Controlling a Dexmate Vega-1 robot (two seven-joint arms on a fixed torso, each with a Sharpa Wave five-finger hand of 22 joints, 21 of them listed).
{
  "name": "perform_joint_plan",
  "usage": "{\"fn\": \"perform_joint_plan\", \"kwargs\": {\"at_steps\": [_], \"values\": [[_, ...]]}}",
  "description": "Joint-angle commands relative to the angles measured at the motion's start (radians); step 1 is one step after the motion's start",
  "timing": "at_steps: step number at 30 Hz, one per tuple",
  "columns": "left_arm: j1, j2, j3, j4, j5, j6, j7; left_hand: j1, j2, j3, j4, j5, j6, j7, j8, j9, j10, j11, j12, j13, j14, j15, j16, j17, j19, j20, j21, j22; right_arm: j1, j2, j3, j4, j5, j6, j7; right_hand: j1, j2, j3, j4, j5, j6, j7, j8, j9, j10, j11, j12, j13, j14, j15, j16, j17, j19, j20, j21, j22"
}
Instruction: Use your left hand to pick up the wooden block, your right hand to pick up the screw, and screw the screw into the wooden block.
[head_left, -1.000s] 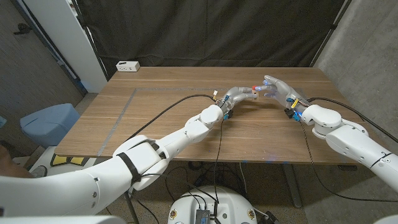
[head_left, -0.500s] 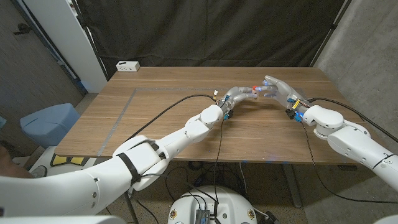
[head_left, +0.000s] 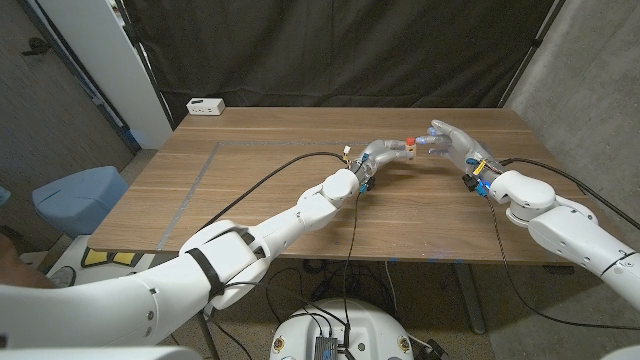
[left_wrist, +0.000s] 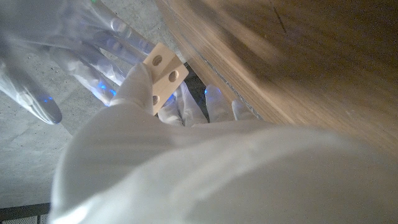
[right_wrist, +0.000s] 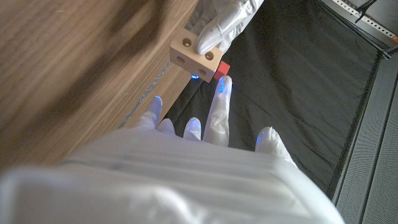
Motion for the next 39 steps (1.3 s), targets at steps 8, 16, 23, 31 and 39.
{"fn": "perform_joint_plan", "kwargs": {"at_steps": [8, 16, 23, 31, 39], "values": [[0.007, 0.006, 0.001, -0.021, 0.005, 0.011, 0.005, 0.004, 0.010, 0.037, 0.027, 0.003, 0.013, 0.009, 0.005, 0.003, 0.008, 0.000, 0.007, 0.007, 0.005, -0.046, 0.005, 0.003, 0.003, -0.006, 0.003, 0.003, 0.033, 0.025, -0.018, 0.045, -0.015, 0.016, 0.014, 0.001, -0.008, 0.002, -0.007, 0.005, -0.074, -0.020, -0.030, 0.004, -0.039, 0.003, -0.020, 0.003, -0.004, 0.001, -0.007, 0.005, 0.023, -0.047, 0.001, 0.004], [0.007, 0.010, 0.001, -0.030, 0.007, 0.014, 0.007, 0.004, 0.009, 0.036, 0.026, 0.003, 0.013, 0.009, 0.005, 0.003, 0.009, 0.000, 0.007, 0.007, 0.006, -0.047, 0.005, 0.003, 0.003, -0.007, 0.003, 0.003, 0.057, 0.035, -0.034, 0.067, -0.016, 0.024, 0.036, -0.004, -0.010, 0.000, -0.005, 0.004, -0.126, -0.028, -0.042, 0.005, -0.081, 0.015, -0.028, 0.004, -0.024, 0.002, -0.015, 0.007, 0.017, -0.065, -0.006, 0.005], [0.006, 0.010, 0.002, -0.028, 0.007, 0.014, 0.005, 0.004, 0.008, 0.036, 0.026, 0.003, 0.015, 0.008, 0.006, 0.003, 0.009, 0.000, 0.007, 0.007, 0.007, -0.048, 0.006, 0.003, 0.003, -0.008, 0.003, 0.003, 0.069, 0.040, -0.042, 0.078, -0.010, 0.026, 0.051, -0.013, -0.011, -0.004, -0.001, 0.004, -0.158, -0.036, -0.046, 0.005, -0.107, 0.015, -0.030, 0.004, -0.036, 0.004, -0.017, 0.010, 0.007, -0.063, -0.011, 0.005], [0.011, 0.017, 0.001, -0.044, 0.009, 0.019, 0.008, 0.004, 0.009, 0.036, 0.026, 0.003, 0.015, 0.008, 0.006, 0.003, 0.009, 0.000, 0.008, 0.007, 0.007, -0.048, 0.006, 0.003, 0.003, -0.008, 0.003, 0.003, 0.083, 0.049, -0.054, 0.092, -0.002, 0.030, 0.071, -0.019, -0.012, -0.006, 0.002, 0.004, -0.182, -0.040, -0.045, 0.005, -0.131, 0.015, -0.030, 0.004, -0.057, 0.009, -0.021, 0.011, -0.025, -0.055, -0.022, 0.005], [0.020, 0.025, 0.001, -0.066, 0.009, 0.031, 0.010, 0.004, 0.009, 0.036, 0.027, 0.003, 0.015, 0.008, 0.006, 0.003, 0.009, 0.000, 0.007, 0.006, 0.005, -0.047, 0.005, 0.003, 0.003, -0.007, 0.003, 0.003, 0.086, 0.050, -0.061, 0.096, -0.003, 0.038, 0.079, -0.020, -0.012, -0.006, 0.003, 0.004, -0.172, -0.038, -0.038, 0.004, -0.132, 0.012, -0.026, 0.004, -0.059, 0.009, -0.020, 0.011, -0.032, -0.051, -0.022, 0.005]]}}
